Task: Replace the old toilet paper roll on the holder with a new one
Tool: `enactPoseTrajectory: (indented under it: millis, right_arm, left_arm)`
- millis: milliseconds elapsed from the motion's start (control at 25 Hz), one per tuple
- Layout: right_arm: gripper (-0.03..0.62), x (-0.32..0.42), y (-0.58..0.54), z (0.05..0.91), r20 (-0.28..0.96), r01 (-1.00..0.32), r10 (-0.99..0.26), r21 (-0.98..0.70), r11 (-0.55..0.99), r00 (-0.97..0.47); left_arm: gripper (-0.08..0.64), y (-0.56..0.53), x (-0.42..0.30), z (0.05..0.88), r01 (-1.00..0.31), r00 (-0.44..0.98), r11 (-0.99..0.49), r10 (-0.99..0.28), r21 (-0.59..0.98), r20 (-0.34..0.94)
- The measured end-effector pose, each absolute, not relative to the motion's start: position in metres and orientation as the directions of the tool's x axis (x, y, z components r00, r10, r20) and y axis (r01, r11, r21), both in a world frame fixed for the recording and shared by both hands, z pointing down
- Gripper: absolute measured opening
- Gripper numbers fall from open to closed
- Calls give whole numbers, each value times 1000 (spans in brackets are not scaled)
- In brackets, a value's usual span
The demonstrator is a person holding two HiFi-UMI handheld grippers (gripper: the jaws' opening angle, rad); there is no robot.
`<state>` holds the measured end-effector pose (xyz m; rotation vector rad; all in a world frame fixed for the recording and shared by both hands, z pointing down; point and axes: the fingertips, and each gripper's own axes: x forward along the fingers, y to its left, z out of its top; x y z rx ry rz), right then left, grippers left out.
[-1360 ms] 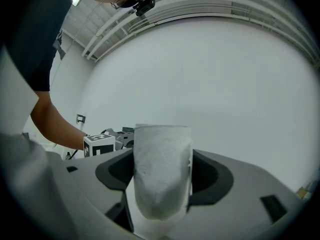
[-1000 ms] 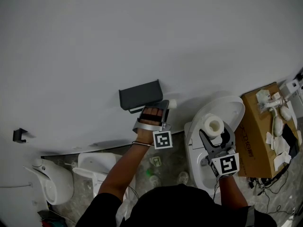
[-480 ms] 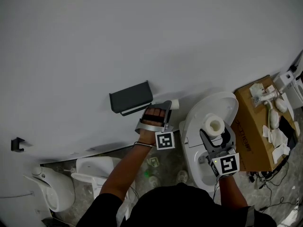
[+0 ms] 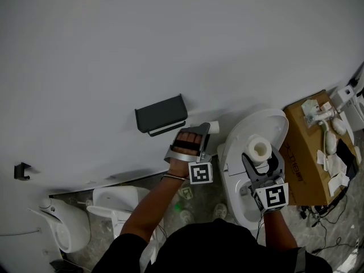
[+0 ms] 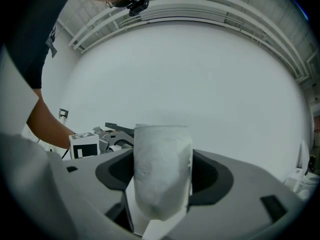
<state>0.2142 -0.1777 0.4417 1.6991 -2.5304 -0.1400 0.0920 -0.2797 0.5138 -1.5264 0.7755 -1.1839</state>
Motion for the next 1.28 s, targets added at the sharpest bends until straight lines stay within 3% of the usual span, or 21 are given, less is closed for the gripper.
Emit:
enactPoseTrajectory:
  millis: [560, 920, 1280]
  right_arm:
    - [307, 169, -184, 439, 25, -892, -901, 128, 433, -433]
    - [307, 124, -190, 439, 9, -850, -856, 111, 515, -517]
    - [307, 93, -196, 434, 1, -814, -820, 119, 569, -573]
  left_arm:
    - [178, -238, 45, 532, -39, 258, -355, -907, -934, 334]
    - [179, -222, -3, 520, -301, 210, -395, -915, -868, 344]
    - [179, -206, -38, 506, -602, 193, -381, -922, -701, 336]
